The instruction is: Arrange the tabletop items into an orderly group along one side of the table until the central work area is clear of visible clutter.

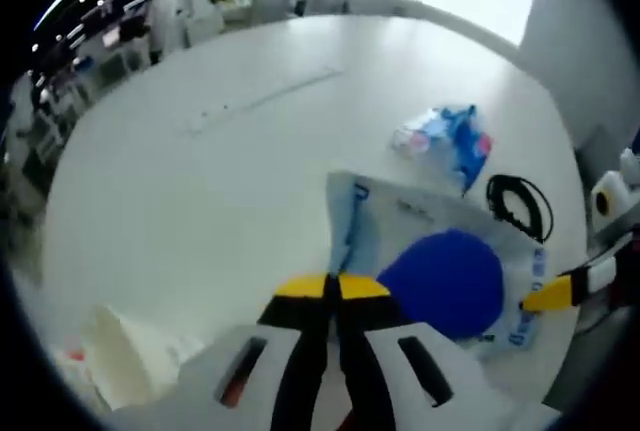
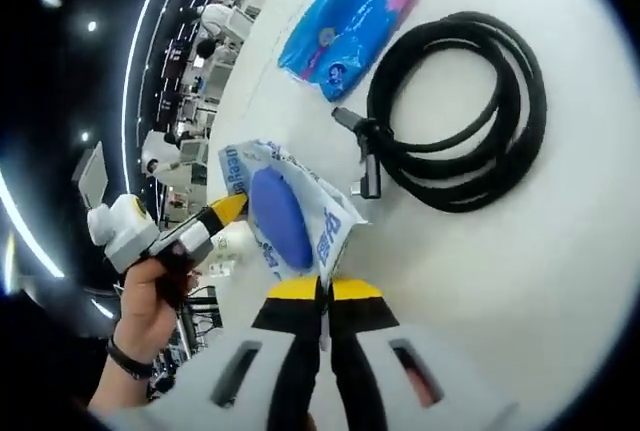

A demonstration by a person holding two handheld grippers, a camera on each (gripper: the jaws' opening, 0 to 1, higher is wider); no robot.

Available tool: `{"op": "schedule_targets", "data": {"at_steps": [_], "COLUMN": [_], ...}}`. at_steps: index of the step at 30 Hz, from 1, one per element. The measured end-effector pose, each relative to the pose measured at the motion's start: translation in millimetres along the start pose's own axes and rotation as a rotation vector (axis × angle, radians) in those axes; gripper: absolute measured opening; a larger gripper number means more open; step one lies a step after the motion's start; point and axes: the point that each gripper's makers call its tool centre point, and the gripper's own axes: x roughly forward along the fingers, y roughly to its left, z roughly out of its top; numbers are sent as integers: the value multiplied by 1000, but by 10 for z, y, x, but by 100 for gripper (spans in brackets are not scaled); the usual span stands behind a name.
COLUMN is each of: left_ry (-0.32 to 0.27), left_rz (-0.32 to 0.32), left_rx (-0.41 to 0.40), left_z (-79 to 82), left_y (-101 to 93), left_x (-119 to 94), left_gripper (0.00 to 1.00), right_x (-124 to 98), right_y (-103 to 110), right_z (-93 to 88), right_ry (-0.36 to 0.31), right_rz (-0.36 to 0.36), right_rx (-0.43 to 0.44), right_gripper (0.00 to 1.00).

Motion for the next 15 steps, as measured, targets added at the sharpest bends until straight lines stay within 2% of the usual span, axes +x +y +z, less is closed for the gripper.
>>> {"op": "schedule_targets", "data": {"at_steps": [4,9,13,15], "left_ry": [-3,-2,-4,-5], "left_rz": [53,77,65,57], "left_rx": [27,35,-27,-42], "left_z": [-49,-124,-214,-263], "left_y": [23,18,37,31], "left_x": [-144,-257,-318,-334], "left_gripper": [0,0,0,0], "right_x": [-28,-41,-53,-50], "right_y": [67,80,87,99], "right_z": [98,243,400,476], "right_ry": [2,0,-5,2], "right_rz": [6,-1,0,-2], "right_rx": [-45,-103,-140,-191], "right_gripper": [0,0,0,0]}}
